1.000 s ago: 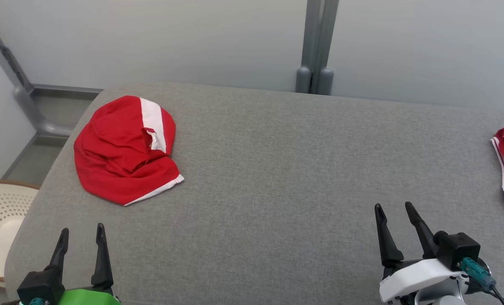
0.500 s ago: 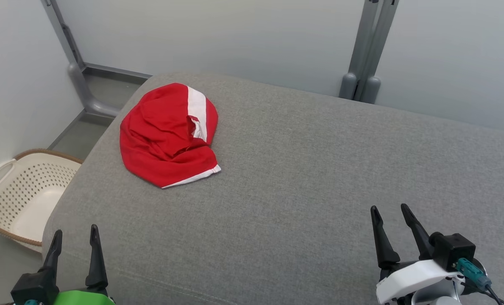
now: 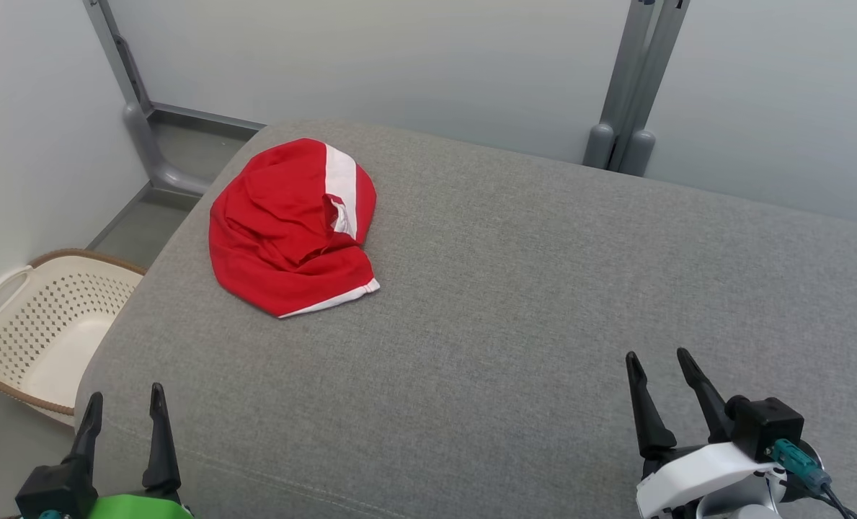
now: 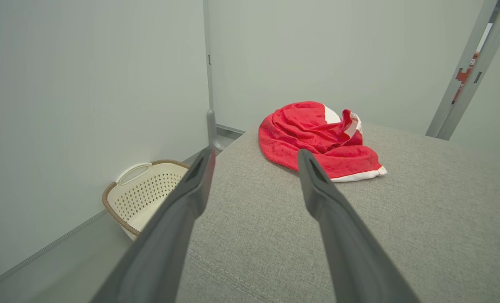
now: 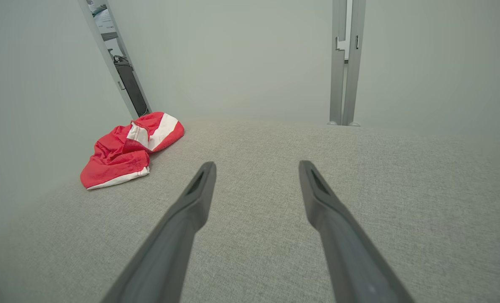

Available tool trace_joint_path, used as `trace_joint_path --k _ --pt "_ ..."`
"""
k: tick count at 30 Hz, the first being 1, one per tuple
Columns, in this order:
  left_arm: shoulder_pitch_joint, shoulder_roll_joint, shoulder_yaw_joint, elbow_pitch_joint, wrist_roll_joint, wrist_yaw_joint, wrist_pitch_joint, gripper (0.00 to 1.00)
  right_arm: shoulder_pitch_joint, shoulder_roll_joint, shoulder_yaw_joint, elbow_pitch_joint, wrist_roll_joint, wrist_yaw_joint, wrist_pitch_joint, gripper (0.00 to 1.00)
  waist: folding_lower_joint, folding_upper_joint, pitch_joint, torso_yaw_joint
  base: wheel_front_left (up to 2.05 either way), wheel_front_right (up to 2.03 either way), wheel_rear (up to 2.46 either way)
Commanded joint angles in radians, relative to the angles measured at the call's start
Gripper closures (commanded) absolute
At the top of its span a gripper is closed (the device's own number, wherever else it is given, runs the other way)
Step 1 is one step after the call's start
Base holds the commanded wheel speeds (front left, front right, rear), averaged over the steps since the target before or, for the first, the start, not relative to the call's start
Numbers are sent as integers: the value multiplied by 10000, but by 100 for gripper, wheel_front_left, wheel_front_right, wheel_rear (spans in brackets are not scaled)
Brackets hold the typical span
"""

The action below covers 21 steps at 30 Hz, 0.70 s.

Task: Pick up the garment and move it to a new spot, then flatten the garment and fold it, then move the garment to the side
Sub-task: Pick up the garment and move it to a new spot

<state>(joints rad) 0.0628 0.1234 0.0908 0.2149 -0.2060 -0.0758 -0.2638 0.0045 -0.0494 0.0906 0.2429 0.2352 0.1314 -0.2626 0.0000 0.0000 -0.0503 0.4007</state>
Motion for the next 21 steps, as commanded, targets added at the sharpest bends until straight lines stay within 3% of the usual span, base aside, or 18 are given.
trace_joint_path --k 1,12,21 --pt "-242 75 -21 2 -126 4 22 0 -105 -24 -38 12 -72 -17 -28 0 0 0 63 -115 0 0 0" --pt "-2474 295 49 417 -493 -87 21 0 -826 -394 -509 -385 -605 -17 109 0 0 0 1533 -1233 0 0 0" --pt "-5291 960 611 1209 -1030 -46 44 0 -1377 -939 -1418 -1452 -993 -17 408 0 0 0 3376 -2616 0 0 0"
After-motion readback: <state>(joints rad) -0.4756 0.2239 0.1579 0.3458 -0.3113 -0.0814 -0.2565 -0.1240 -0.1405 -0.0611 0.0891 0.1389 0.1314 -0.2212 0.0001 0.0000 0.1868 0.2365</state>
